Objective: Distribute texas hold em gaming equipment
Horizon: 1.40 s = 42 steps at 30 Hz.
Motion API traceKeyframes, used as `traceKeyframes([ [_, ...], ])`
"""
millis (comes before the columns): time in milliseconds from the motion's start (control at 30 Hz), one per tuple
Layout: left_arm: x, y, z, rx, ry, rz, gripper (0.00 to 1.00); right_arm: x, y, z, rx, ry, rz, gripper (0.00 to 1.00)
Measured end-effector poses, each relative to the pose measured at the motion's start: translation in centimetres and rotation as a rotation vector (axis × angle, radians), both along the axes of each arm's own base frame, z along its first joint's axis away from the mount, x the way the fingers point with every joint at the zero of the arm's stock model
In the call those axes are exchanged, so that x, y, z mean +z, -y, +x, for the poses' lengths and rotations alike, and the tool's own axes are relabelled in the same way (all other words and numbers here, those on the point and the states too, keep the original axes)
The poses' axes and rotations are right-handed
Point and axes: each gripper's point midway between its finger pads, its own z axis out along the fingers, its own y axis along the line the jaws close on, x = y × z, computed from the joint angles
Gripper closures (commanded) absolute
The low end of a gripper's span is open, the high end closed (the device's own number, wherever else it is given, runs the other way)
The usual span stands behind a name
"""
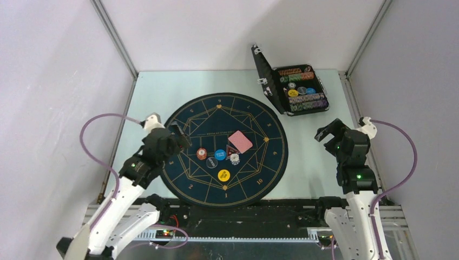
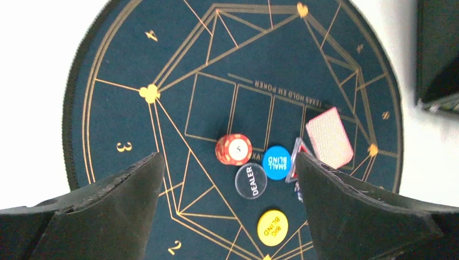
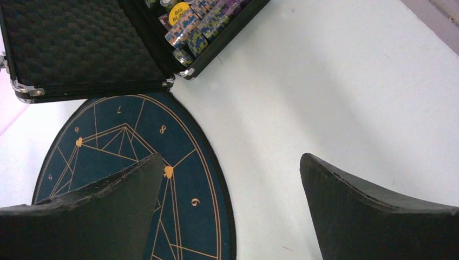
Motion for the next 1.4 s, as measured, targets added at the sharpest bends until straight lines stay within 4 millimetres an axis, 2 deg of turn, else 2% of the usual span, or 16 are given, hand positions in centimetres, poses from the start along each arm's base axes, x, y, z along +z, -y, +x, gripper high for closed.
traceKeyframes([
  [133,-1.7,2.4,-0.5,-0.049,-0.071,0.048,0.02,0.2,0.0,-0.2,0.006,0.007,-0.002,0.00],
  [300,-5.3,5.3,-1.3,-0.106,-0.196,0.112,0.02,0.1,0.3,-0.8,-0.002,0.016,-0.010,0.01],
  [500,-7.7,9.0,-1.1,-0.180,-0.248,0.108,0.02,-1.4,-0.3,-1.2,0.029,-0.011,0.008,0.00],
  [767,-11.1,11.7,-0.9,-0.247,-0.336,0.112,0.02,-2.6,-1.9,-0.9,0.111,-0.056,0.050,0.00],
  [833,-11.5,12.3,-0.8,-0.258,-0.344,0.103,0.00,-3.0,-2.2,-0.9,0.128,-0.061,0.059,0.00],
  [1000,-13.0,13.4,-0.6,-0.282,-0.372,0.090,0.08,-4.2,-3.2,-1.0,0.176,-0.082,0.088,0.02],
  [1267,-16.3,12.8,-1.3,-0.272,-0.472,0.161,0.12,-4.3,-4.4,-0.6,0.236,-0.081,0.121,0.02],
  [1400,-16.5,12.6,-1.3,-0.266,-0.483,0.175,0.15,-4.4,-4.5,-0.4,0.243,-0.085,0.125,0.02],
])
